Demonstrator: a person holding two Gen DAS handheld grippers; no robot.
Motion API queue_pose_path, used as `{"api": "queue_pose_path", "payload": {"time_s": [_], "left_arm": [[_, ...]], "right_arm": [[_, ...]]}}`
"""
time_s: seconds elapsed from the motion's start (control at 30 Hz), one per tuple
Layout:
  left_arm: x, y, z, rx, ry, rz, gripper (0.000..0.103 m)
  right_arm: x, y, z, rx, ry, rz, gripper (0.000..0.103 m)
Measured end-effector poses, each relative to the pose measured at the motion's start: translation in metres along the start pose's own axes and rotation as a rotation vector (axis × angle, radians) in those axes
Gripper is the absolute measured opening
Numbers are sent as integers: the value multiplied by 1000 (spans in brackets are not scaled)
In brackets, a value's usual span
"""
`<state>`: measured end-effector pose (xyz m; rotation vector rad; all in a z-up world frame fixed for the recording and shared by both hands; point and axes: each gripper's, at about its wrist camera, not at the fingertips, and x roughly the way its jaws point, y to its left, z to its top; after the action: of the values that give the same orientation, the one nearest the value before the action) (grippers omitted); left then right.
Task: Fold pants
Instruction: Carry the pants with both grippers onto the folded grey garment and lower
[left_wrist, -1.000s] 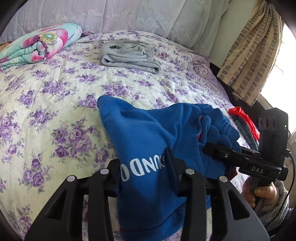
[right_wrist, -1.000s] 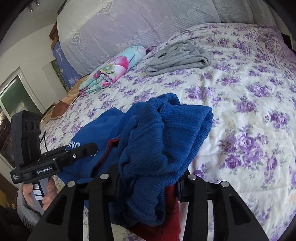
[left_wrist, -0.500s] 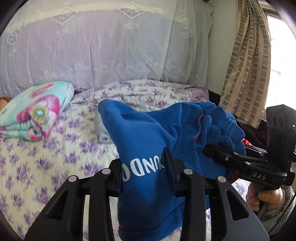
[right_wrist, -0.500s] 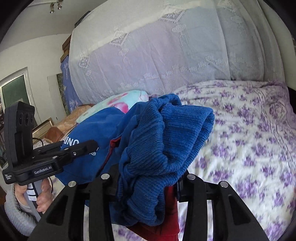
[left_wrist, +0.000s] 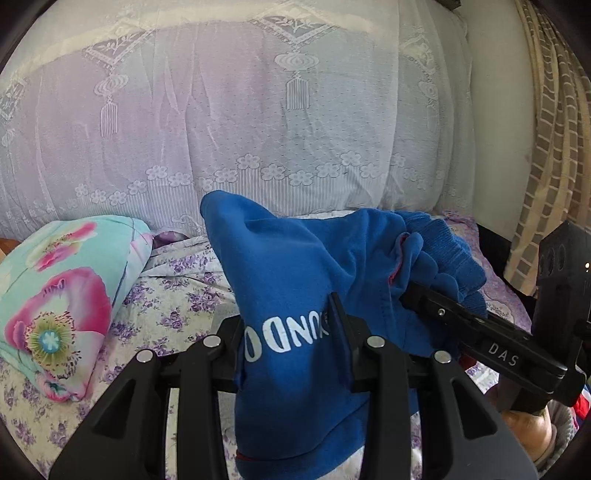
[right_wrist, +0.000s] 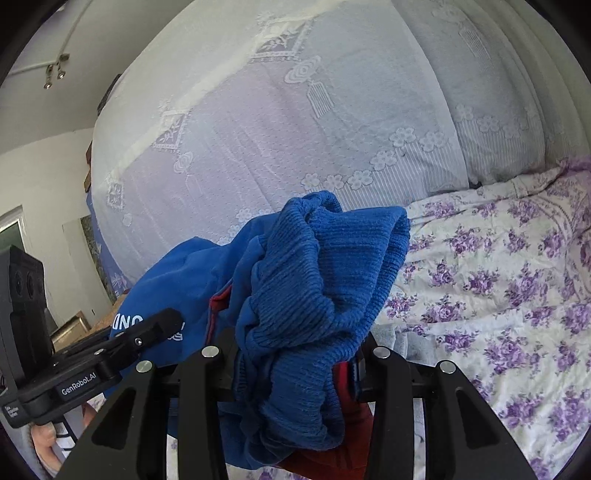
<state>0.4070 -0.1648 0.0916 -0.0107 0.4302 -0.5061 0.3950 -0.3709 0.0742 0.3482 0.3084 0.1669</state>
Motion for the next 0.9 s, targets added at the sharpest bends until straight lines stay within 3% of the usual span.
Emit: {"api": "queue_pose_path", "payload": {"time_s": [0.17,0.27,0.3,0.37,0.4,0.47,0.53,0.6,0.67,0.73,0.77,0.83,0.87,0.9], "left_arm": [[68,26,-19,-70,69,13,36],[114,46,-53,-128,204,31,43],[125,53,-67,-154,234,35,49],[125,68,-85,-212,187,42,66],[122,73,-88,-236,174,36,72],[113,79,-87,-258,163,15,72],[97,83,-82,-258,109,54,71],[81,87,-75,-262,59,63,71],[71,93,-66,-288,29,24,71],[66,90,-60,-287,16,-18,71],[67,85,-60,-269,23,-32,71],[76,74,-62,-228,62,-44,71],[83,70,-66,-213,89,-45,71],[93,66,-71,-199,125,-42,71]], "right_arm": [[64,-23,-17,-6,37,-71,43],[103,-46,-51,-13,161,-180,56],[109,-55,-62,-7,178,-196,66],[109,-62,-60,1,192,-142,70],[105,-57,-54,-31,191,-157,75],[88,-45,-46,-96,120,-212,81],[69,-33,-38,-122,27,-253,81],[48,-17,-29,-142,-79,-234,81],[35,4,-25,-184,-138,-153,77],[33,20,-24,-231,-130,-85,69],[41,22,-25,-240,-91,-65,66],[62,13,-30,-200,-2,-54,40],[72,4,-35,-165,45,-78,36],[87,-12,-42,-126,106,-117,25]]}}
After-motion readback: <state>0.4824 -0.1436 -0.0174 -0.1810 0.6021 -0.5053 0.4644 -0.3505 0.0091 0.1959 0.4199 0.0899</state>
